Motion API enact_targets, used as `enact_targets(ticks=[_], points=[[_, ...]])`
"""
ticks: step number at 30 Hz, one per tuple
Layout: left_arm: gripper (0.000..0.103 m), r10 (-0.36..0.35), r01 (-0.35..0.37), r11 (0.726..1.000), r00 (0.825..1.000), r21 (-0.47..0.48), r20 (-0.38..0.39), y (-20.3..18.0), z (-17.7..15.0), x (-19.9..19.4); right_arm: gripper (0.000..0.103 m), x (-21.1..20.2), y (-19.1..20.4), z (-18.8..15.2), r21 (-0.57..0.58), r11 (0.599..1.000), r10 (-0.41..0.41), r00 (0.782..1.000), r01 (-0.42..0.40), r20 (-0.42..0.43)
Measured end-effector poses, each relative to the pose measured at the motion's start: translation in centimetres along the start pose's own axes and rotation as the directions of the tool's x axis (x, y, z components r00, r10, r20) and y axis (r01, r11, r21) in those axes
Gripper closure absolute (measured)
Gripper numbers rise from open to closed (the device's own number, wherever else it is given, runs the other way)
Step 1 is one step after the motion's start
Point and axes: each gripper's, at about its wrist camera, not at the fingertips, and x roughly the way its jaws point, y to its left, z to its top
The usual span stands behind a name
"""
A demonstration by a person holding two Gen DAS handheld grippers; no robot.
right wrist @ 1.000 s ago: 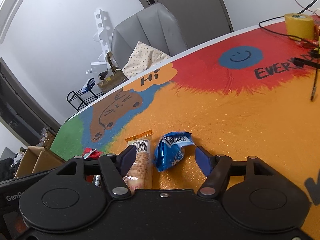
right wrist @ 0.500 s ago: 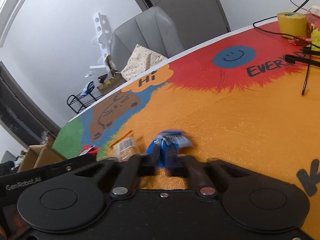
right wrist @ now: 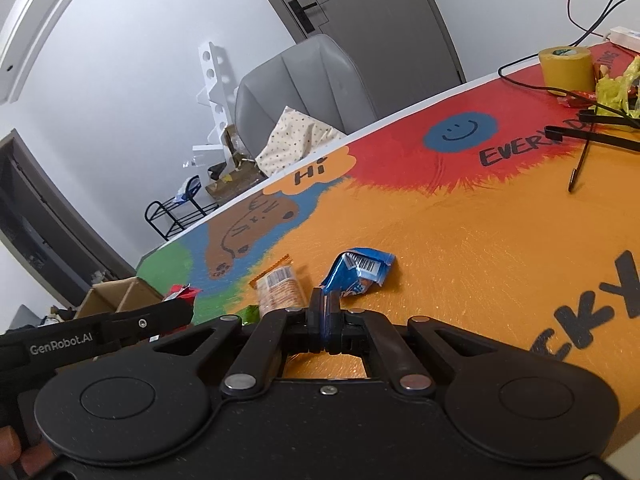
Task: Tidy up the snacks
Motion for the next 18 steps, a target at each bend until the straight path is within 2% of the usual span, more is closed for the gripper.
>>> enact_targets(ticks=[5,6,8,9,10,12,18], points=[[0.083,0.004,-0.004,1.000,1.000,-0.008,0.013,0.4,-0.2,-1.1,0.103,-0.3,0.6,-0.1,-0.019,1.000,-0.022,1.000,0.022,0.004],[0.083,0.004,-0.004,1.000,1.000,-0.004,0.016,0.4,-0.3,-1.3,0.098,0.1,0.6,0.1,-0.013,0.999,-0.031,0.999,0.030,-0.009],[0.083,0.005,-0.005,1.000,1.000,-0.005,0.018,0.6,-0.3,-1.4,0.081,0.5,0.5,0.1,-0.014,0.999,-0.048,0.999,0.048,-0.007],[0.083,0.007,-0.007,1.000,1.000,-0.007,0.019,0.6,-0.3,-1.3,0.067,0.7,0.6,0.1,-0.023,0.998,-0.061,0.998,0.061,-0.002],[0.083,0.010,-0.009,1.000,1.000,-0.008,0.019,0.6,-0.3,-1.2,0.059,1.0,0.7,0.2,-0.028,0.997,-0.066,0.998,0.066,0.002],[0.083,0.010,-0.010,1.000,1.000,-0.012,0.017,0.7,-0.2,-0.9,0.057,1.5,0.7,0.3,-0.026,0.998,-0.061,0.998,0.061,-0.001],[0.083,0.001,-0.001,1.000,1.000,-0.017,0.012,0.7,0.2,0.6,0.041,3.8,-0.4,0.9,0.006,0.996,-0.083,0.996,0.083,-0.022]])
